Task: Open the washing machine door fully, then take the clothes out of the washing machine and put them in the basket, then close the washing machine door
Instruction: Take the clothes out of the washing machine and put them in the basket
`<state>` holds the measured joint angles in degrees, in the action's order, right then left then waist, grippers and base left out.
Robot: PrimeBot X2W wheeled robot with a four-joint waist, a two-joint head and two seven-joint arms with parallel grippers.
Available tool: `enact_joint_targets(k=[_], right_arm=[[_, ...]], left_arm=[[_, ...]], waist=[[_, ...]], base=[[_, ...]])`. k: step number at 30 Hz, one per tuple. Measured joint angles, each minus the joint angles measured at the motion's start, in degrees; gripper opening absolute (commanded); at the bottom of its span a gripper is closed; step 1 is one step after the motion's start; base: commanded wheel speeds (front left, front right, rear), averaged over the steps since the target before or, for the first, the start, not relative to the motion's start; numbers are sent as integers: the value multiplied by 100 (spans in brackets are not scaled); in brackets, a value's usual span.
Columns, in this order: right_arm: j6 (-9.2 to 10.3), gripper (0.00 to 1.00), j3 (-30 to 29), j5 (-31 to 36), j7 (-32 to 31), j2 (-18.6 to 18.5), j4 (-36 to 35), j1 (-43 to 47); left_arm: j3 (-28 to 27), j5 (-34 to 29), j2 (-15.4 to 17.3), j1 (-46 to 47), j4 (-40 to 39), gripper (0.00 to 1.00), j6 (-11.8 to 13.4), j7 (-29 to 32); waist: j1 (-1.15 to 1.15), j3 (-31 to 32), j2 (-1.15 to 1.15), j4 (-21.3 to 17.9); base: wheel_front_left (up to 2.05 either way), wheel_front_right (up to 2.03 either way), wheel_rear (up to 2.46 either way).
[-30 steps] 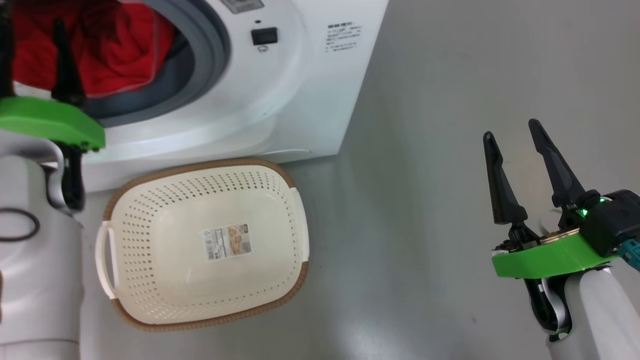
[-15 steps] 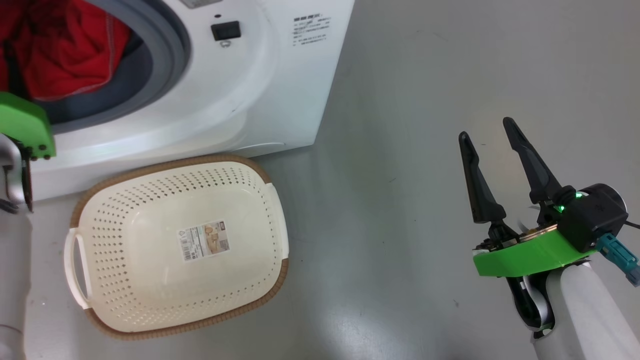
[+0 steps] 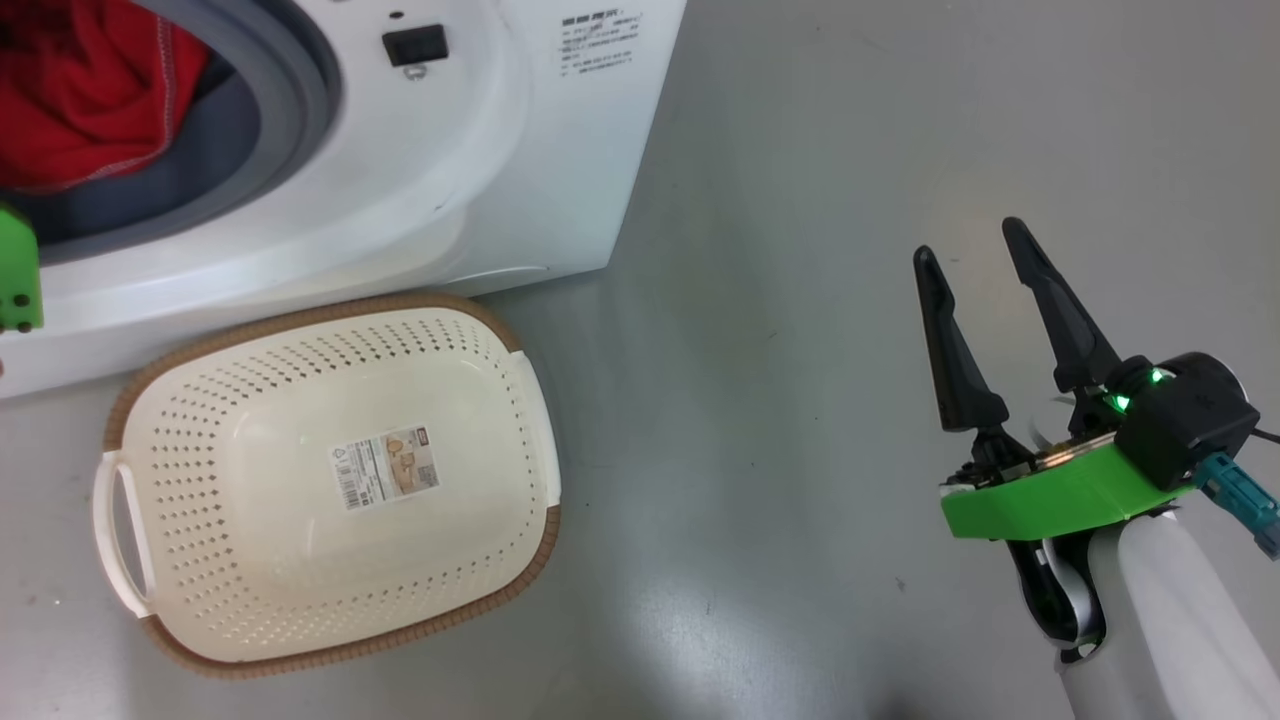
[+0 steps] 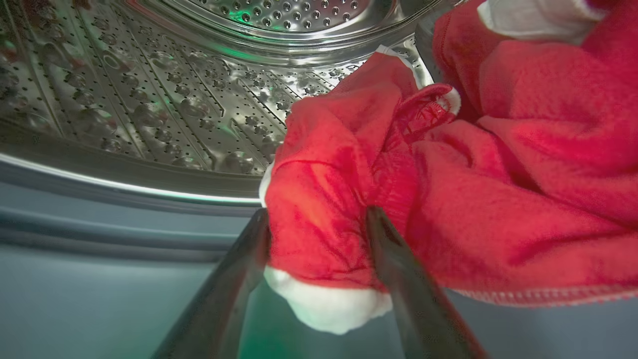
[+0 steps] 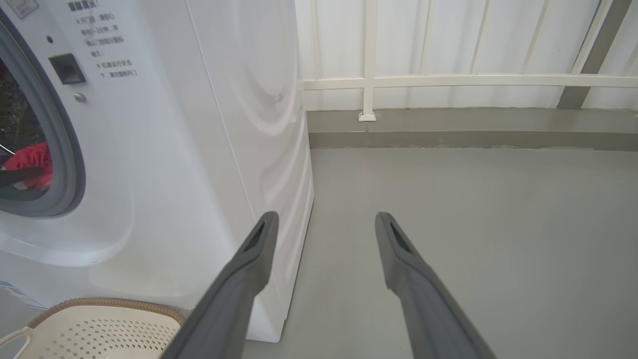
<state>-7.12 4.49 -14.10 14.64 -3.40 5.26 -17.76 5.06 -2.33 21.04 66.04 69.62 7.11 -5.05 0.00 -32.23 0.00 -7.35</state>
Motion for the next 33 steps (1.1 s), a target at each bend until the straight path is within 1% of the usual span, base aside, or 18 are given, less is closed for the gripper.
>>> enact_joint_targets(k=[1, 2, 8, 10, 13, 17, 21, 24, 27, 30, 33], right_arm=[[0, 100, -1, 0, 0, 0, -7, -21], [0, 100, -1, 0, 0, 0, -7, -27], [0, 100, -14, 0, 0, 11, 3, -29], [0, 100, -27, 0, 0, 12, 10, -29], [0, 100, -40, 0, 0, 14, 18, -30], [0, 100, -89, 0, 0, 18, 16, -28], [0, 100, -151, 1, 0, 18, 14, -3], [0, 100, -152, 1, 0, 20, 15, 2], [0, 100, -172, 1, 0, 20, 15, 19], [0, 100, -192, 1, 0, 20, 15, 47], [0, 100, -209, 1, 0, 21, 30, 181]], left_arm=[[34, -19, 3, 24, 5, 20, 0, 12], [52, -23, 3, 35, 12, 0, 0, 26], [34, 45, -3, 76, 31, 0, -22, -125], [-34, 189, -11, 76, 18, 0, -65, -269], [-151, 381, -45, 73, -22, 0, -154, -490], [-312, 658, -187, 31, -177, 0, -304, -771], [-520, 990, -319, -235, -465, 0, -488, -888], [-553, 1055, -370, -506, -781, 0, -523, -925], [-600, 1090, -433, -828, -1408, 0, -524, -925], [-742, 1249, -570, -1194, -2024, 0, -659, -926], [-907, 1424, -695, -1587, -2459, 0, -672, -926]], waist=[[0, -15, 0, -5], [0, -28, 0, -6], [0, -27, 0, 10], [0, -9, 0, 29], [0, 40, 0, 56], [0, 135, 0, 104], [0, 241, 0, 168], [0, 330, 0, 212], [0, 429, 0, 256], [0, 539, 0, 301], [0, 660, 0, 347]], base=[[0, 0, 0], [0, 0, 0], [0, 0, 0], [0, 0, 0], [0, 0, 0], [0, 0, 0], [0, 0, 0], [0, 0, 0], [0, 0, 0], [0, 0, 0], [0, 0, 0]])
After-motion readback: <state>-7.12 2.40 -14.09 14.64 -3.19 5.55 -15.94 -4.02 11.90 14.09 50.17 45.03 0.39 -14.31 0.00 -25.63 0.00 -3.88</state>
